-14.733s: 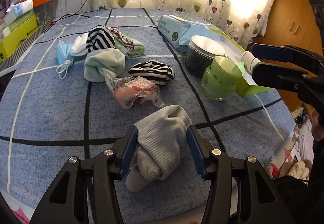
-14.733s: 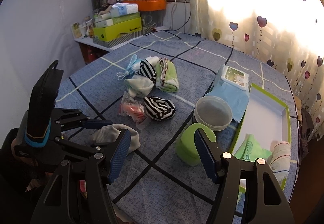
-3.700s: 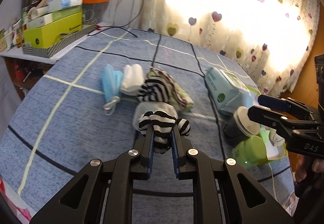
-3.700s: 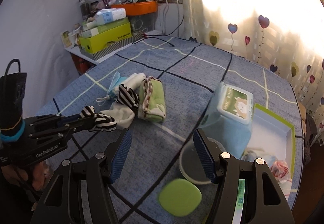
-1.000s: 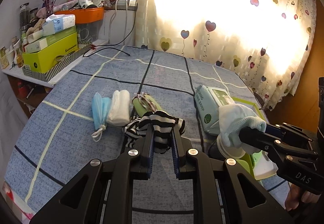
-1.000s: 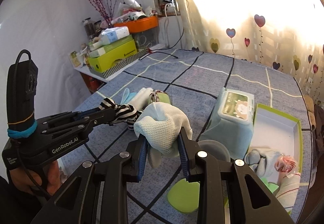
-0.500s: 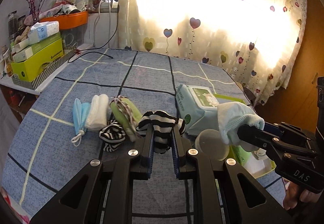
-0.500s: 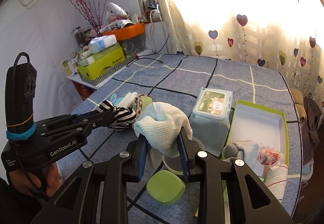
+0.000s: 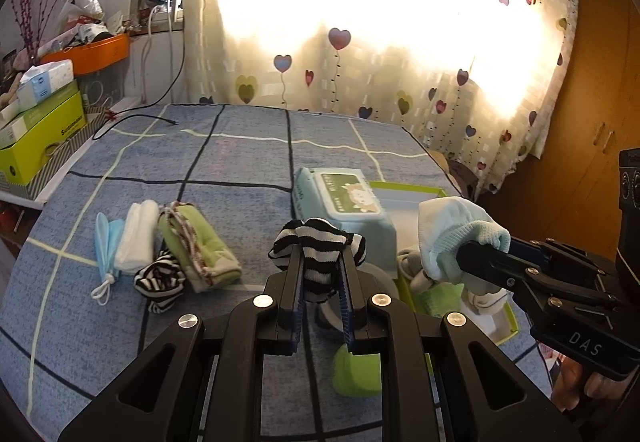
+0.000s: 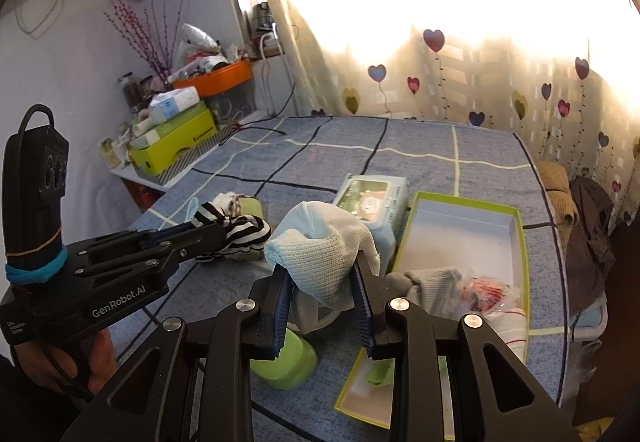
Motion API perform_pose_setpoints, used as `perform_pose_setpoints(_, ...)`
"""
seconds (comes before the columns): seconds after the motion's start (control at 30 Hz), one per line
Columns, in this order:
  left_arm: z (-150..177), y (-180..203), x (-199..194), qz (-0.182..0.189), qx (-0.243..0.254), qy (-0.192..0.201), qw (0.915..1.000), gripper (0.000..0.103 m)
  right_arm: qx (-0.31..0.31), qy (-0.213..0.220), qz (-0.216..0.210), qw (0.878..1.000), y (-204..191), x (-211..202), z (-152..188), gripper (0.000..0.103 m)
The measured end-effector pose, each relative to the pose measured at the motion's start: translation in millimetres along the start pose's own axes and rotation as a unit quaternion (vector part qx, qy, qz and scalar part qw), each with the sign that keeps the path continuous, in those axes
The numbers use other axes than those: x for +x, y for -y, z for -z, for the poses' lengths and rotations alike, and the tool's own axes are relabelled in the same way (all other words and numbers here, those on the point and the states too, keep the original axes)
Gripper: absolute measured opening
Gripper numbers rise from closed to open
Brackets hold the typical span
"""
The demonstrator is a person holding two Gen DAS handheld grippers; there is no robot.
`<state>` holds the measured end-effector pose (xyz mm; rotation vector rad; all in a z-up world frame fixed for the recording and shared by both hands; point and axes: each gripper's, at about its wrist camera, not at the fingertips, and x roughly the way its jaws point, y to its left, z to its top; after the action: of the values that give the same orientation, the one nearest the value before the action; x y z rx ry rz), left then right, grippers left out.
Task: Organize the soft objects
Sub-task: 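Carry the striped sock with the left gripper while the right gripper carries the white cloth to the tray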
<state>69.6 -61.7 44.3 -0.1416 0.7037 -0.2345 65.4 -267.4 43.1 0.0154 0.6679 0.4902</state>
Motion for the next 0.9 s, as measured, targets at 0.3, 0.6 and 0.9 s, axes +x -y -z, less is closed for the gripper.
perform_pose_setpoints(0.3,-7.7,24.2,14.2,0.020,0.018,-0.009,0.9996,0.016,0.020,0.007,0.018,1.000,24.7,-9.0,3.2,0.027)
perform_pose_setpoints(0.6,-14.9,50.2,35.9,0.042,0.034,-0.025,0.9982,0.016,0.050,0.007,0.039,0.998,62.1,-10.4,7.0,0.027)
perform_pose_setpoints(0.9,-24.5,76.0,64.7,0.060,0.048,-0.046,0.9959,0.016,0.082,0.003,0.068,0.994,104.5,-5.2,10.9,0.027)
